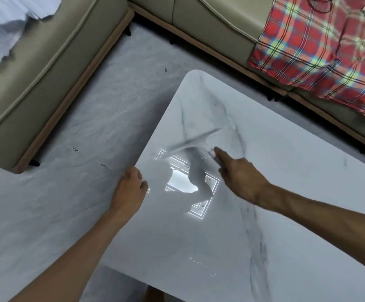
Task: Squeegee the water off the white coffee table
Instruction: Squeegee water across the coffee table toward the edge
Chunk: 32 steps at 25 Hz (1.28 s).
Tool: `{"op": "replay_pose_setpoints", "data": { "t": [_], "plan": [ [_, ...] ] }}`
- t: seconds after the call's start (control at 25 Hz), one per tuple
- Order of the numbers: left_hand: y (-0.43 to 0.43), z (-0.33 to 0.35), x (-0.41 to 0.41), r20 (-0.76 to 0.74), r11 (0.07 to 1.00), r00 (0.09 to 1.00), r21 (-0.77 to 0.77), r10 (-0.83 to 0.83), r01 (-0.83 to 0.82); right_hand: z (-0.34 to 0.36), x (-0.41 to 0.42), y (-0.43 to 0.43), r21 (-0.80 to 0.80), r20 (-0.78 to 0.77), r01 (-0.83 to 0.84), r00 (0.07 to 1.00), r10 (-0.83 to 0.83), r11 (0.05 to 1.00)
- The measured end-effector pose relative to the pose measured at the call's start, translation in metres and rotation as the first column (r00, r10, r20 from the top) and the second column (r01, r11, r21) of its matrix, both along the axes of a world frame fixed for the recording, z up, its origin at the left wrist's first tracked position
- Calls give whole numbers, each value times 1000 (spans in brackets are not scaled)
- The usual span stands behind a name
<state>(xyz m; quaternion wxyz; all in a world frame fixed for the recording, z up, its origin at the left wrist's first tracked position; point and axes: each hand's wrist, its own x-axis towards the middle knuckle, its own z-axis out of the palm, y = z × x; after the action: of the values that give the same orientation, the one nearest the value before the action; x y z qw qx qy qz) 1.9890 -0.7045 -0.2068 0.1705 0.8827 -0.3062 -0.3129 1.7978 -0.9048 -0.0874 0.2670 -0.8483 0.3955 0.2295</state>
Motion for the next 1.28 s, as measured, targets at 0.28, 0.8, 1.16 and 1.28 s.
{"op": "replay_pose_setpoints", "data": {
  "t": [0.28,0.8,1.16,1.28],
  "plan": [
    [26,-9,7,-108,993,993,115,39,-26,-41,111,-33,-21,65,367,929,-365,930],
    [55,3,12,-112,942,936,-1,335,-337,0,-19,47,104,-13,-219,975,221,970],
    [89,-7,6,77,965,967,81,244,-250,-51,64,58,48,191,116,974,-123,992],
    [95,-8,2,51,959,962,89,267,-270,-47,13,78,66,161,-52,986,41,996]
  ]
}}
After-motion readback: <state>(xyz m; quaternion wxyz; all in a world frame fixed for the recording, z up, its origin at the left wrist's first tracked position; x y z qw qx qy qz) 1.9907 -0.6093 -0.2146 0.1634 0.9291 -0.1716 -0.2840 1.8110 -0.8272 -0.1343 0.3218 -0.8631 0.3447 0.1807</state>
